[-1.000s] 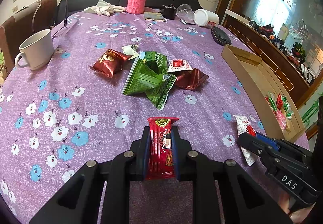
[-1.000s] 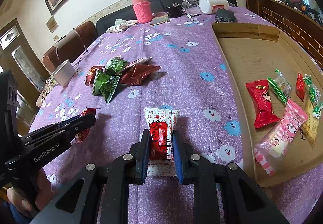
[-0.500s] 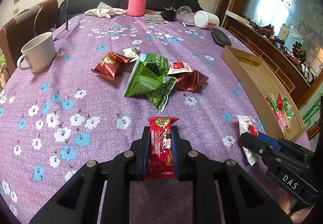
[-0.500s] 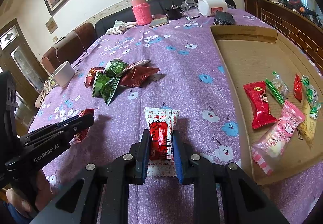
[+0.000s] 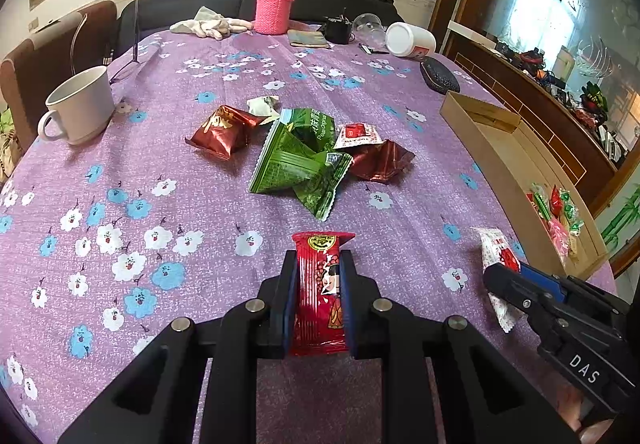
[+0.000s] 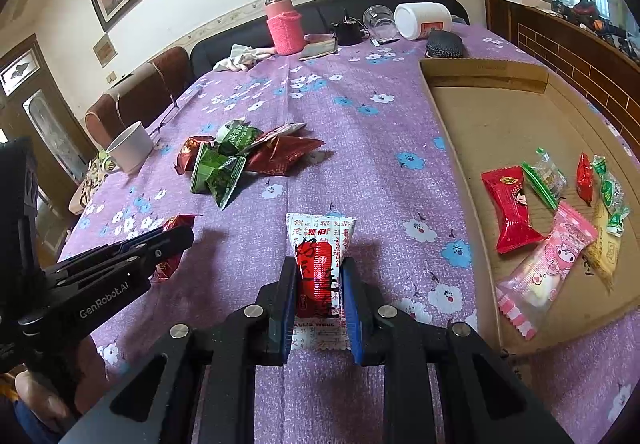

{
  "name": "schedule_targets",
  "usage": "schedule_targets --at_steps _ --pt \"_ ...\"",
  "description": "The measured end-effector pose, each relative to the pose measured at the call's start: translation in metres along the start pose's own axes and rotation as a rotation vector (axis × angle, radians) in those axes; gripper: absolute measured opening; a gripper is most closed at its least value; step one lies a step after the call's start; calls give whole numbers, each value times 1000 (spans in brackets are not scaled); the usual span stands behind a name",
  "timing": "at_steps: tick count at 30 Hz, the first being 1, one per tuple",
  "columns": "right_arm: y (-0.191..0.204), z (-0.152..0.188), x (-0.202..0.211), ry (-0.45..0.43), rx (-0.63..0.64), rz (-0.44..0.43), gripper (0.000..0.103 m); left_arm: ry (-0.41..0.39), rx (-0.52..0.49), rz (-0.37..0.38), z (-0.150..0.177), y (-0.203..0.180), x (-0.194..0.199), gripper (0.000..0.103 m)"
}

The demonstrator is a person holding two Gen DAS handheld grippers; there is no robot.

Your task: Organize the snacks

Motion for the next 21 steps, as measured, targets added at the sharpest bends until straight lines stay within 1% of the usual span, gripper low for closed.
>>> schedule_targets --at_steps 21 --pt "6 -5 11 -21 3 -22 23 -9 0 -9 -2 0 3 18"
Point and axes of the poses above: each gripper's, at about its wrist camera, not at the fingertips, and x roughly against the way its jaws point, y to its left, z to its underside, the point moved 10 cm from there along -x, roughly the way its jaws point, and after that the axes turned 11 degrees about x, right-handed, at the moved point
